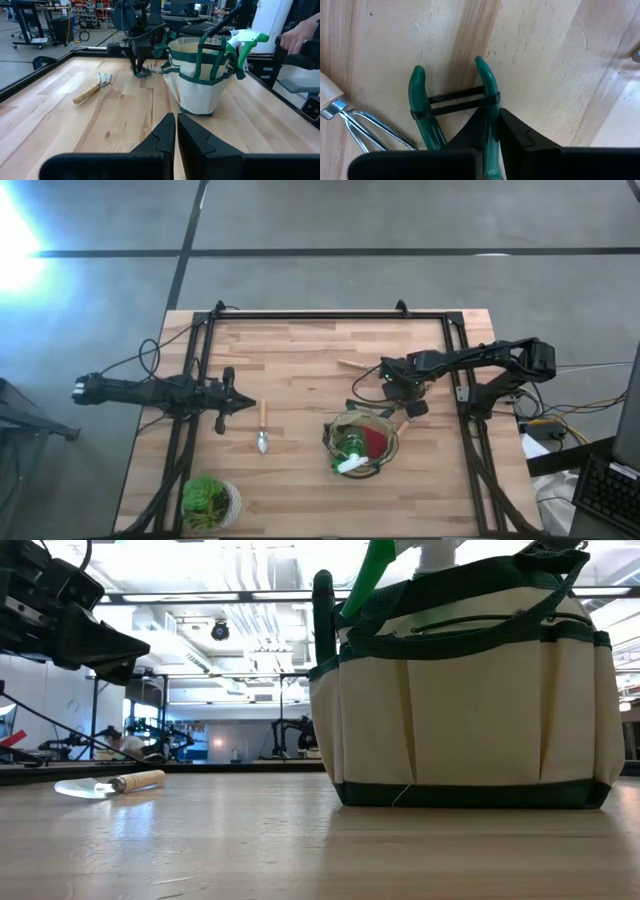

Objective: Pick & Place Garden tools in Gardening bag
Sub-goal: Put the shear scissors into the side pocket of the gardening bag

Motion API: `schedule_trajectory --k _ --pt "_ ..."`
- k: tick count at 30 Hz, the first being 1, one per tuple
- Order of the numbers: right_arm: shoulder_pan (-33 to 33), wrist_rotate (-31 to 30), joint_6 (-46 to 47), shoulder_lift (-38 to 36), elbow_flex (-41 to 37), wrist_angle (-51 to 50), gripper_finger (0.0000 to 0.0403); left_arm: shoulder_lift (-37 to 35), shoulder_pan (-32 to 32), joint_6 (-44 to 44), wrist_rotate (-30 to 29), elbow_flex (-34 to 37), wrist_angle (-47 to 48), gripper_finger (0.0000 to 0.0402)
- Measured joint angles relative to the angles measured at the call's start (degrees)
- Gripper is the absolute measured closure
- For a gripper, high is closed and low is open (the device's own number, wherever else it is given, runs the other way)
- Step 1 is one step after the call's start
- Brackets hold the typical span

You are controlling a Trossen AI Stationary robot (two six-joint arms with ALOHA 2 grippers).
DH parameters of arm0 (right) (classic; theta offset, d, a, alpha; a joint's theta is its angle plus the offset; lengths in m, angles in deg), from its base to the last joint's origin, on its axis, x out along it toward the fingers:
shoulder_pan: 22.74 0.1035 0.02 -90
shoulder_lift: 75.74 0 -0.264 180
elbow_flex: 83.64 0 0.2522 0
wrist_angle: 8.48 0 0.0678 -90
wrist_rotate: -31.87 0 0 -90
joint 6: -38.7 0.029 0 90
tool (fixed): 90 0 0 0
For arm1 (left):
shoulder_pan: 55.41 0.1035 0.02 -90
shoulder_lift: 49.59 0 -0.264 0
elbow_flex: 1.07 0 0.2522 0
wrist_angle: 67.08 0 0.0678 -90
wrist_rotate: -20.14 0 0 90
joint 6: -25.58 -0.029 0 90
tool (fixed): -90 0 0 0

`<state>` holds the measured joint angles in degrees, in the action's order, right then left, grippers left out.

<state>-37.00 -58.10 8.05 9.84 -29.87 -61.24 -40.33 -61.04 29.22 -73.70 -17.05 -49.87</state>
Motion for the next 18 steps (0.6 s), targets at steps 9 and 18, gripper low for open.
schedule_trajectory --k 9,18 --pt "-0.02 -0.02 0.00 0.00 0.02 0.00 0.0384 0.00 0.00 -0.01 0.00 0.00 -0.01 0.0378" --pt "0.04 -2.21 -0.39 -0.01 0.13 -0.96 0.0385 0.00 0.00 0.00 0.01 0.00 0.01 0.0378"
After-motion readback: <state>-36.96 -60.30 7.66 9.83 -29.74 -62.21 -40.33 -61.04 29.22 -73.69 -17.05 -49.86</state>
